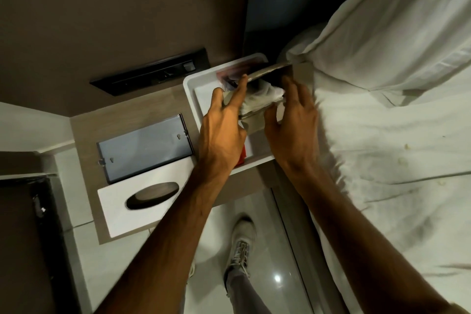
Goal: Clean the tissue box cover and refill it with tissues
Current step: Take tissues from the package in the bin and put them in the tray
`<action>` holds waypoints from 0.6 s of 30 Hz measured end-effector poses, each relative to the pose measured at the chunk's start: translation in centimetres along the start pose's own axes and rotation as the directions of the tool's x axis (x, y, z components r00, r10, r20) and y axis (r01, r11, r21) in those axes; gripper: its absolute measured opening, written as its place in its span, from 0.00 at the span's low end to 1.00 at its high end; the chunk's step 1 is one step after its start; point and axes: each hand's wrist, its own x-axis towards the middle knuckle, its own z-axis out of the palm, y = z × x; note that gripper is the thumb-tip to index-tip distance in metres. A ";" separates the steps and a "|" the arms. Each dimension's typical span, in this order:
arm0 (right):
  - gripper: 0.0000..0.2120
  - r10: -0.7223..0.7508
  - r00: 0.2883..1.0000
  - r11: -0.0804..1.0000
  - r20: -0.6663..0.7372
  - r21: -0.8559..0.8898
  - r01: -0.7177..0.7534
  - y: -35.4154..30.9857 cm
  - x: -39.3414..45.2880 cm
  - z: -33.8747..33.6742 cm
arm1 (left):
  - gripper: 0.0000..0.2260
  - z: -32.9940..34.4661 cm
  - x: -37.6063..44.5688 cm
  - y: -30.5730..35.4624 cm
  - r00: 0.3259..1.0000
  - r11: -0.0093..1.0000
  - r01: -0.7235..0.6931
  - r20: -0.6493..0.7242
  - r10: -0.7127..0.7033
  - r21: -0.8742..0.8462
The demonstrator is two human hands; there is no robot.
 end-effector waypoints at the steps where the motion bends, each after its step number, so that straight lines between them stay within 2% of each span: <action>1: 0.26 -0.077 0.997 0.996 0.023 -0.045 0.078 -0.1 0.0 0.2 | 0.43 0.0 0.0 -0.1 1.000 1.000 0.005 0.001 -0.005 0.000; 4: 0.25 -0.260 0.932 0.940 0.251 -0.156 0.304 0.2 1.3 0.9 | 0.43 -0.2 -0.1 -0.6 1.000 1.000 0.004 0.009 -0.004 -0.005; 7: 0.28 -0.260 0.849 0.875 0.461 -0.259 0.409 1.6 3.7 1.6 | 0.42 -0.2 -0.2 -0.8 1.000 1.000 -0.001 -0.008 0.001 -0.027; 10: 0.34 -0.258 0.778 0.802 0.573 -0.321 0.503 2.6 5.1 1.9 | 0.39 -0.2 -0.3 -0.7 0.998 0.996 -0.010 -0.064 0.004 -0.088; 14: 0.36 -0.333 0.738 0.776 0.587 -0.274 0.568 3.4 4.7 1.0 | 0.33 0.1 -0.4 -0.9 0.987 0.979 0.006 -0.155 -0.038 -0.204; 18: 0.24 -0.421 0.741 0.743 0.523 -0.270 0.612 3.6 2.9 -0.8 | 0.25 1.0 -0.7 -1.1 0.951 0.973 0.011 -0.298 -0.081 -0.230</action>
